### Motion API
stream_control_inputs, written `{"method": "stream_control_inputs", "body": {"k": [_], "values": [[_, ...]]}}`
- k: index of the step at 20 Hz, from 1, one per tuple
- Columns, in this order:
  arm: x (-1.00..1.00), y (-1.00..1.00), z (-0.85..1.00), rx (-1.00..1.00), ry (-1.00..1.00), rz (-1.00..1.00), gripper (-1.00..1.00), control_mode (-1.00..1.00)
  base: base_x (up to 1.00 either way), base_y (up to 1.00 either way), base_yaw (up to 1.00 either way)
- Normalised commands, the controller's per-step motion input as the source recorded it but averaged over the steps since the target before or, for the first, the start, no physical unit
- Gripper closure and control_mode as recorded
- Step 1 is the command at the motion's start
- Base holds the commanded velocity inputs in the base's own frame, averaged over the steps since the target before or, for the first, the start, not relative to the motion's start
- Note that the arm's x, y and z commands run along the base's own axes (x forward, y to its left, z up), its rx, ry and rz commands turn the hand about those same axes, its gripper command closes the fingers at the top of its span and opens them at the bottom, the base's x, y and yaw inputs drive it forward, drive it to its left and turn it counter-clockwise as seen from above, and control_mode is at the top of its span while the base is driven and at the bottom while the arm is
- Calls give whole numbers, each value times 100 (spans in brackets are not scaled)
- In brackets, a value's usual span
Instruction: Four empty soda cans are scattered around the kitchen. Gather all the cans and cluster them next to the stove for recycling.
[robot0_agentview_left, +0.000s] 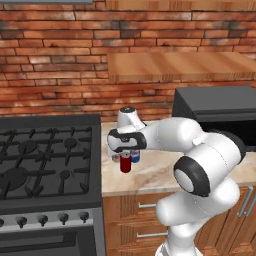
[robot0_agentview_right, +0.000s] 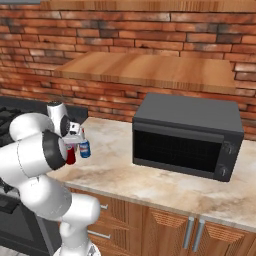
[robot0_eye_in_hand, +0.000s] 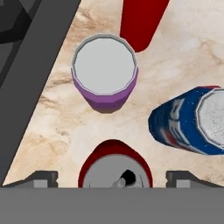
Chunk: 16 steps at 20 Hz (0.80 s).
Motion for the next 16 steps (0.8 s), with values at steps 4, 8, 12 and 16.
{"method": "stream_control_inputs", "body": {"k": [4, 8, 12, 16], "values": [[-16, -9, 34, 0, -7, 0, -100, -100, 0, 0, 0], [-29, -14, 33, 0, -9, 0, -100, -100, 0, 0, 0], [-35, -19, 32, 0, -11, 0, -100, -100, 0, 0, 0], [-41, -17, 23, 0, -15, 0, -100, -100, 0, 0, 0]]}}
